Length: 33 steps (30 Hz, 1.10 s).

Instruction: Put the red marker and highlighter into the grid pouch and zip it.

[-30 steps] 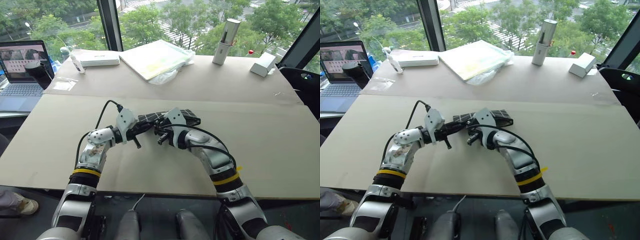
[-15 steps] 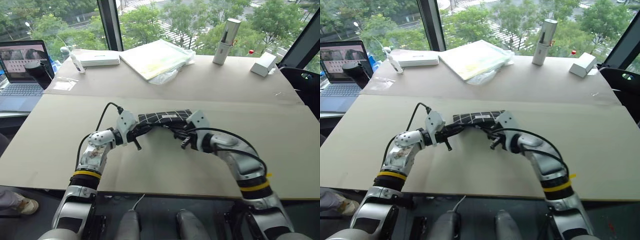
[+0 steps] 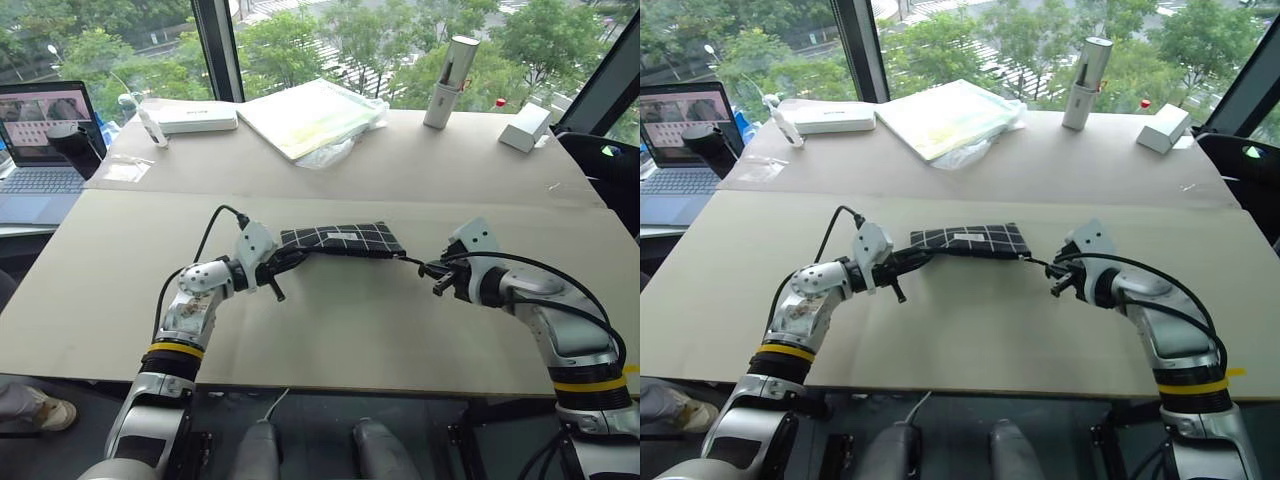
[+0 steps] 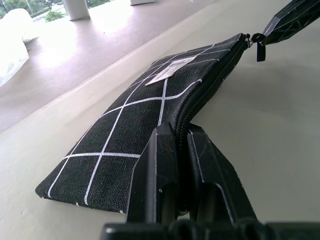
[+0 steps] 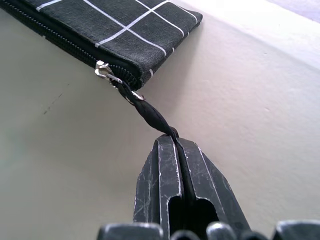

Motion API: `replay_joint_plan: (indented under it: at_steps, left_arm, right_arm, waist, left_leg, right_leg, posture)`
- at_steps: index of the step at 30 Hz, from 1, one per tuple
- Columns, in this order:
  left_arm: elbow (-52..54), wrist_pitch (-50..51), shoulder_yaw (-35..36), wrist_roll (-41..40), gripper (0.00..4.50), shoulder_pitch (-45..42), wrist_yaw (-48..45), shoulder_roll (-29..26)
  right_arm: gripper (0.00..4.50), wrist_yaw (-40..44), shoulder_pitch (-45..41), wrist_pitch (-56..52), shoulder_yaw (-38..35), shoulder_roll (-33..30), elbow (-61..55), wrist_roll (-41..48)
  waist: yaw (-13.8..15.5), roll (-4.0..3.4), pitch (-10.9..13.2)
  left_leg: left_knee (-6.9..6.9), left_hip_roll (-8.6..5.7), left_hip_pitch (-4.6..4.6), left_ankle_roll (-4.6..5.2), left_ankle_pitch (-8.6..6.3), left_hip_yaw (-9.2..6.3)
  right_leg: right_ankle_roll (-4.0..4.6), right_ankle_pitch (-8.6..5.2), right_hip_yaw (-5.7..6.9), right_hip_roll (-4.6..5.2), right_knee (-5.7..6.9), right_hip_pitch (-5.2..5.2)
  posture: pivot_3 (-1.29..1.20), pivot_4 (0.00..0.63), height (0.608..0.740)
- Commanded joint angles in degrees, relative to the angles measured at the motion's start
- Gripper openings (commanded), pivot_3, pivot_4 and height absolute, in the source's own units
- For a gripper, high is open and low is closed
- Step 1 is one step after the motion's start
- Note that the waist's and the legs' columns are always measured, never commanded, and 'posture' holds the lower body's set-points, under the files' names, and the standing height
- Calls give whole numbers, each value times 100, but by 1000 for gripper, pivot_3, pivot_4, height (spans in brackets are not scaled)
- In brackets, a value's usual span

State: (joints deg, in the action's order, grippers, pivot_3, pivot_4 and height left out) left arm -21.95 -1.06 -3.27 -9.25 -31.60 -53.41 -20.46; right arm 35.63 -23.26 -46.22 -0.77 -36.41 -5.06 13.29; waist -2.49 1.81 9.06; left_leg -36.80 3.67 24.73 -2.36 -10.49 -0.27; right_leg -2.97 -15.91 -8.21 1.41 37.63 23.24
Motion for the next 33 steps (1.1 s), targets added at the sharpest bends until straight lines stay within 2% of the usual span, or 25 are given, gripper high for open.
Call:
replay_joint_plan:
  at_steps: [1, 7, 10, 13, 16, 21, 27, 28, 30, 33]
  left_arm:
    - [109, -68, 99, -115, 0, -106, 22, -40]
    - [123, -60, 128, -120, 0, -81, 22, -89]
    - [132, -57, 118, -116, 0, -80, 32, -82]
    - [142, -51, 106, -117, 0, -82, 30, -68]
    - [164, -81, 76, -130, 0, -68, -24, -49]
    - [97, -704, -126, -121, 0, 27, -530, -35]
    - [-441, -1302, -374, 87, 0, -243, -832, 72]
    - [-520, -1385, -422, 110, 653, -292, -862, 103]
    - [-641, -1394, -522, 78, 1145, -356, -1035, 165]
    - [-717, -1447, -619, 82, 2273, -377, -1146, 227]
  right_arm:
    - [1496, -142, -69, 257, -293, -132, 232, -105]
    - [3607, -77, -67, 484, -416, -350, 537, -133]
    - [4426, 57, -9, 485, -436, -339, 460, 0]
    - [4426, 276, 98, 359, -542, -284, 253, 301]
    - [4426, 840, 431, 170, -868, -407, -212, 925]
    - [4426, 1668, 1248, 302, -1632, -940, -683, 1546]
    - [4426, 1967, 1937, 289, -2311, -1100, -1158, 2062]
    - [4500, 1969, 2024, 283, -2373, -1086, -1242, 2125]
    - [4500, 1880, 2142, 304, -2380, -1054, -1312, 2136]
    - [4500, 1733, 2242, 356, -2306, -1003, -1339, 2058]
  waist:
    - [11, 0, 0]
    - [8, 0, 0]
    - [5, 0, 0]
    - [-1, 0, 0]
    - [11, 0, 1]
    - [70, 0, 2]
    - [66, 0, 2]
    - [66, 0, 2]
    - [53, 0, 2]
    - [38, 0, 2]
  left_leg:
    - [0, -1, 0, 0, 0, 0]
    - [0, -2, 0, 0, 0, 0]
    - [0, -2, 0, 0, 0, 0]
    - [0, -1, 0, 0, 0, 0]
    - [0, -1, 0, 0, 0, 0]
    - [-3, -10, 1, 0, 0, 0]
    - [-2, -10, -6, 0, 0, 0]
    - [-2, -10, -7, 0, 0, 0]
    - [-2, -11, -5, 0, 0, -1]
    - [-2, -12, -4, 0, 0, -1]
  right_leg:
    - [0, 0, 0, 0, 0, 0]
    - [0, 0, 0, 2, 0, 0]
    - [0, 0, 0, 1, 0, -1]
    - [0, 0, 0, 1, 0, -1]
    - [0, 0, 0, 1, -1, -1]
    - [-4, -2, 1, 9, -4, -9]
    - [-9, -5, 0, 8, -3, -12]
    - [-13, -7, -1, 7, -2, -12]
    - [-18, -10, -1, 8, -5, -12]
    - [-18, -10, -2, 9, -6, -14]
  posture:
    - [0, 150, 738]
    - [0, 150, 738]
    - [0, 150, 738]
    - [0, 150, 738]
    - [0, 150, 738]
    - [0, 150, 738]
    - [0, 150, 738]
    - [0, 150, 738]
    - [0, 150, 738]
    - [0, 150, 738]
